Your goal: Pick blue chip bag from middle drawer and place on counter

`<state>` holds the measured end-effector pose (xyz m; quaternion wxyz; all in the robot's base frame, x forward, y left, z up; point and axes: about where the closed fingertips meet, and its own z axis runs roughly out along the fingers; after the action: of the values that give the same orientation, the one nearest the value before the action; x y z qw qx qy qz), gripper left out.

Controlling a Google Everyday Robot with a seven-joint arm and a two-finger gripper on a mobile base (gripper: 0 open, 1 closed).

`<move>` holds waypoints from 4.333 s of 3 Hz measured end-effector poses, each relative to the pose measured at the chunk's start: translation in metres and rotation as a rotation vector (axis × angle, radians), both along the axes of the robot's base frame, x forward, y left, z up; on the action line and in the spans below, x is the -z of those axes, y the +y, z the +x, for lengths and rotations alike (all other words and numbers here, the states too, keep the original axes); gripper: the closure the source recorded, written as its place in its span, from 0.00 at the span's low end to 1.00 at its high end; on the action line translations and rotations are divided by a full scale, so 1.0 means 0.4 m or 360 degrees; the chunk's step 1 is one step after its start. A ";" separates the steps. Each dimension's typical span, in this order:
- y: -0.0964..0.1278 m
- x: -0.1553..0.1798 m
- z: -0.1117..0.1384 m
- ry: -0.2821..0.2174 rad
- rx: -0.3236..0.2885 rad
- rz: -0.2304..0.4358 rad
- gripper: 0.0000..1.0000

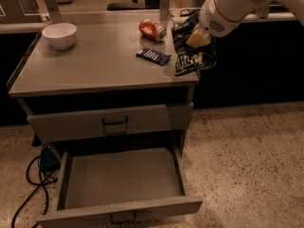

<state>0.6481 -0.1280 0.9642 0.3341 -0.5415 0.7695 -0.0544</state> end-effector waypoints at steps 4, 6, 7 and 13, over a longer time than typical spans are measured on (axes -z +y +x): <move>0.478 0.002 0.145 0.0092 -0.0768 0.0064 1.00; 0.609 -0.072 0.151 0.0011 -0.0876 0.0117 1.00; 0.595 0.009 0.221 0.0069 -0.0862 0.0114 1.00; 0.555 0.167 0.340 0.0134 -0.0800 0.0106 0.13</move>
Offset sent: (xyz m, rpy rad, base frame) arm 0.0323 0.0824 -0.0049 0.0382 0.0357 0.2753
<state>0.7840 0.0941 0.8975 0.3224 -0.7063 0.6253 0.0785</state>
